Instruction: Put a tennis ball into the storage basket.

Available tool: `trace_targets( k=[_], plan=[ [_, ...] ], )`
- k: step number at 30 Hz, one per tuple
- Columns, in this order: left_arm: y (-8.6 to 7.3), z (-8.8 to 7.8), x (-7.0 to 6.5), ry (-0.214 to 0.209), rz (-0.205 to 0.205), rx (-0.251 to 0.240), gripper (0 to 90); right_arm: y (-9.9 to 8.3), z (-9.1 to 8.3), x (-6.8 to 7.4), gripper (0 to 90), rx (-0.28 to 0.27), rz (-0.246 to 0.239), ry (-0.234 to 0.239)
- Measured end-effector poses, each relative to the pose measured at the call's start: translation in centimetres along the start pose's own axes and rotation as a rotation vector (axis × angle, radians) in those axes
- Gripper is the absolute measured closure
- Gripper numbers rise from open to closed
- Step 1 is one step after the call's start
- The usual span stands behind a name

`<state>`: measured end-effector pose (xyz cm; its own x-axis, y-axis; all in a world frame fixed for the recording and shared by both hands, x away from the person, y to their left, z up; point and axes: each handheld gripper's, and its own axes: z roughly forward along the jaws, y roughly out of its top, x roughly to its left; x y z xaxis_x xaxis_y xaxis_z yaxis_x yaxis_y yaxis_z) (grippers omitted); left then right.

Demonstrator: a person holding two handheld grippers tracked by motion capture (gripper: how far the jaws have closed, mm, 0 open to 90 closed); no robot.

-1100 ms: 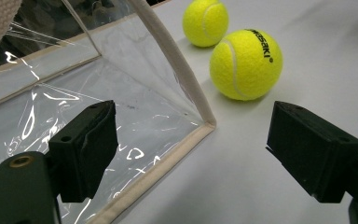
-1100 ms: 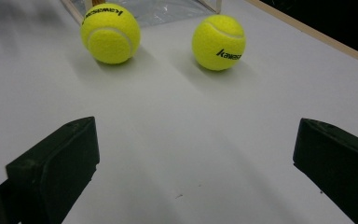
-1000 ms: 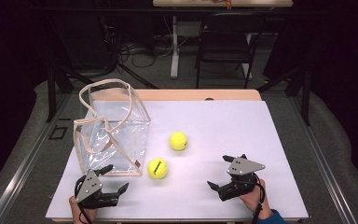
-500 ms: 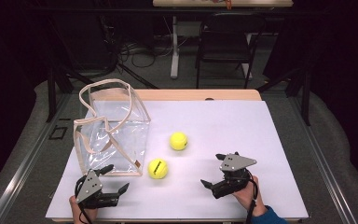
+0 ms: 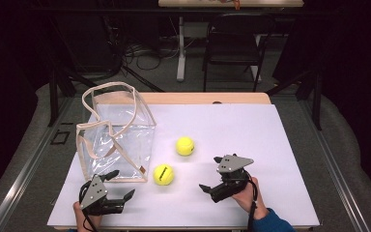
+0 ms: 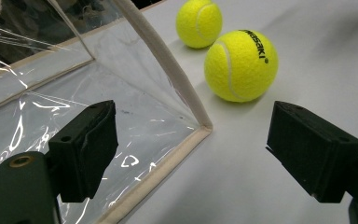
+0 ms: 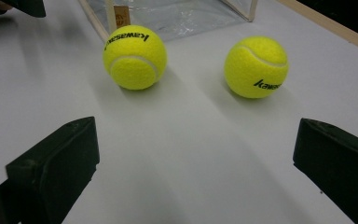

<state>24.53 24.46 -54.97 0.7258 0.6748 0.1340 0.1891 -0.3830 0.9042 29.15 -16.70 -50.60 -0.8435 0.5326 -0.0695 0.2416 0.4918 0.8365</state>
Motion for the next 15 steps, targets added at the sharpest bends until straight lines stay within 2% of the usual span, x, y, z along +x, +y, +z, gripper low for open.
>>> trace_targets(
  k=[15],
  plan=[
    [0.1,0.0,-0.2,0.003,0.010,-0.002,16.0,1.3,2.2,0.7,0.0,0.032,-0.034,0.050]
  ],
)
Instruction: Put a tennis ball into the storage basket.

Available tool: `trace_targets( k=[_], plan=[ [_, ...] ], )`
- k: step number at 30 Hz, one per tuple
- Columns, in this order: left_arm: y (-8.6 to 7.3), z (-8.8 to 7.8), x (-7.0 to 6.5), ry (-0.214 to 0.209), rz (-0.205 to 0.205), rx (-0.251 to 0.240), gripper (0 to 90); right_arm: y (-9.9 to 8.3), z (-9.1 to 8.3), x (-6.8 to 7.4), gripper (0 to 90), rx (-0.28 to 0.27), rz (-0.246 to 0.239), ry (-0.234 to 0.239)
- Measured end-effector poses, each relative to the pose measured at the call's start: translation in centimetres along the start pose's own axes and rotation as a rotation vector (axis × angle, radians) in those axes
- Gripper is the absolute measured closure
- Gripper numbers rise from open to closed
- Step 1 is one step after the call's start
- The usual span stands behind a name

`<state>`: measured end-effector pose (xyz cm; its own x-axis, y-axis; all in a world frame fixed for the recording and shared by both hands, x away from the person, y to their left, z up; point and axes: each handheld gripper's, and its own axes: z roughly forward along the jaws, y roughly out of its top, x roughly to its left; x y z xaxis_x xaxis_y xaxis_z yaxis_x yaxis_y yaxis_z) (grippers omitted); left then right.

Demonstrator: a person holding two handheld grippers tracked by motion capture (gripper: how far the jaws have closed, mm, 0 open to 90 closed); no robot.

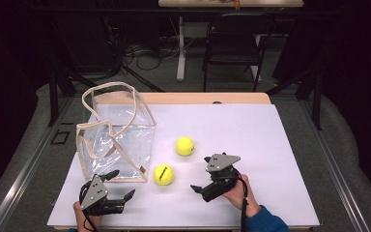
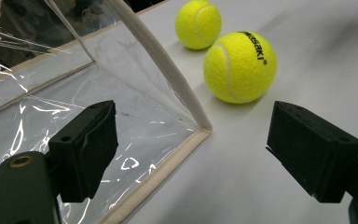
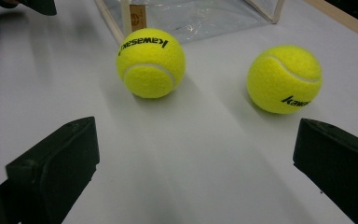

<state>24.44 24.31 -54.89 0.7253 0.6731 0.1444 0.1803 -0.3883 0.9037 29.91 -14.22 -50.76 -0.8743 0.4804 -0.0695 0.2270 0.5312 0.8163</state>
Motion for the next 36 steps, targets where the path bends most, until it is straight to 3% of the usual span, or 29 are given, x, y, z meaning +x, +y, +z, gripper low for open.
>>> trace_targets(
  k=[36],
  plan=[
    [0.1,0.1,-0.1,-0.013,0.011,-0.004,16.0,2.4,3.1,0.3,0.0,0.046,-0.021,0.065]
  ],
)
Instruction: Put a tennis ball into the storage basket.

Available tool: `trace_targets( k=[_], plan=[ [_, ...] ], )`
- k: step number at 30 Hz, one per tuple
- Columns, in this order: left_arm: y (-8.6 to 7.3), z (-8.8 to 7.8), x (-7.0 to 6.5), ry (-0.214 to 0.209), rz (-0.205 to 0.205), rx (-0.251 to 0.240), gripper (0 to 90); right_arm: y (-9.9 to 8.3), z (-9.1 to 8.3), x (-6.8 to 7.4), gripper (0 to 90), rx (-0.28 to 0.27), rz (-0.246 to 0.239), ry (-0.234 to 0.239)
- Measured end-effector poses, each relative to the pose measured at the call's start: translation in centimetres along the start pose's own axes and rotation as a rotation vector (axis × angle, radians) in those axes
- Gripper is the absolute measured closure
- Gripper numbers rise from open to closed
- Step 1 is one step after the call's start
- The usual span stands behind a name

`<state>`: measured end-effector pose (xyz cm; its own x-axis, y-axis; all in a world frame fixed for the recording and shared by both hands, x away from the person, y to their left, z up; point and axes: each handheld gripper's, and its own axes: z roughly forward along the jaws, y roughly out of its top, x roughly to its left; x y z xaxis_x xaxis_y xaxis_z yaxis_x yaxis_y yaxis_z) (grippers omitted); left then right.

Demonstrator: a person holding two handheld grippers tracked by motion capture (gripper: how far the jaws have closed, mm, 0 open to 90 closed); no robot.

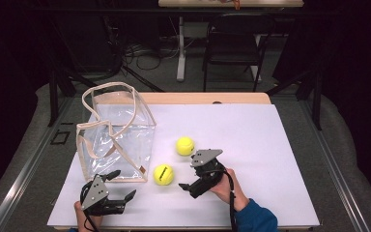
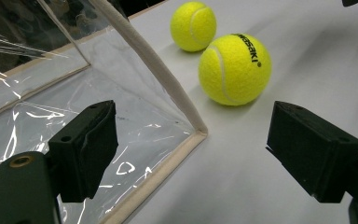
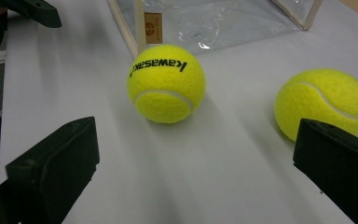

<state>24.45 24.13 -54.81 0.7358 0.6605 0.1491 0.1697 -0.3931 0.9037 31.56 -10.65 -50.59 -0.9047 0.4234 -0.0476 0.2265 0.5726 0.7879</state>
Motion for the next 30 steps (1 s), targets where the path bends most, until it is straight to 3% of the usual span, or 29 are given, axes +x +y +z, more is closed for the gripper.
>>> trace_targets(
  k=[30],
  plan=[
    [0.0,0.0,0.0,0.000,-0.001,-0.003,16.0,1.9,2.9,0.7,0.0,0.018,-0.020,0.062]
  ],
)
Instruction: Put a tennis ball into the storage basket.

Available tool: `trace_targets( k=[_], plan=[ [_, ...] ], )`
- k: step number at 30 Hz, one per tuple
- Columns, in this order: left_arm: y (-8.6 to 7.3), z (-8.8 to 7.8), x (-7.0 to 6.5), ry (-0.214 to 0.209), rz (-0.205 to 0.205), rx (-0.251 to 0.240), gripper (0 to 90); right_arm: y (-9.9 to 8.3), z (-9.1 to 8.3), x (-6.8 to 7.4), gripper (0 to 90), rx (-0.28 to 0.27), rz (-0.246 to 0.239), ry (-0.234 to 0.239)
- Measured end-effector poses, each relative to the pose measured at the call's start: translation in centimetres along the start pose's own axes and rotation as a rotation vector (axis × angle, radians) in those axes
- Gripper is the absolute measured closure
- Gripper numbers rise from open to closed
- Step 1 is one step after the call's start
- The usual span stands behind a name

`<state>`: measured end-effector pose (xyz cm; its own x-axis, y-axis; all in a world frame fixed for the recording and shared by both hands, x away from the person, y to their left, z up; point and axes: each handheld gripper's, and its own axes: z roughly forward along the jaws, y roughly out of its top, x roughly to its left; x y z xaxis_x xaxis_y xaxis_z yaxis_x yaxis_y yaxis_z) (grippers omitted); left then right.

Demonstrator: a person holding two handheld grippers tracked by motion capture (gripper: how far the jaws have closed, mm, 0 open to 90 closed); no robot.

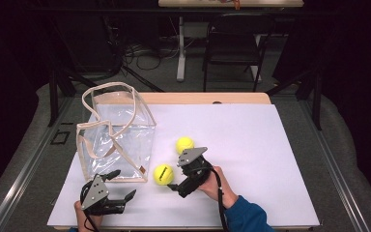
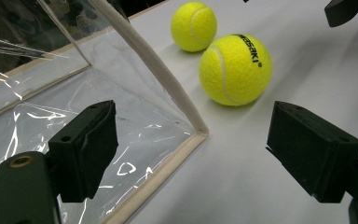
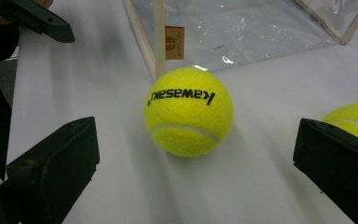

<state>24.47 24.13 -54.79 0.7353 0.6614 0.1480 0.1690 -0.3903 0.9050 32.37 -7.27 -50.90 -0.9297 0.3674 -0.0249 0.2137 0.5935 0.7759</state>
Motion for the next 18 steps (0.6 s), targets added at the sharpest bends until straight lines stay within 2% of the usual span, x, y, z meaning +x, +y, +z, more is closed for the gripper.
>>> trace_targets(
  k=[18],
  plan=[
    [0.0,0.0,0.0,-0.001,0.006,0.000,16.0,0.3,2.0,0.2,0.0,0.020,-0.008,0.029]
  ],
)
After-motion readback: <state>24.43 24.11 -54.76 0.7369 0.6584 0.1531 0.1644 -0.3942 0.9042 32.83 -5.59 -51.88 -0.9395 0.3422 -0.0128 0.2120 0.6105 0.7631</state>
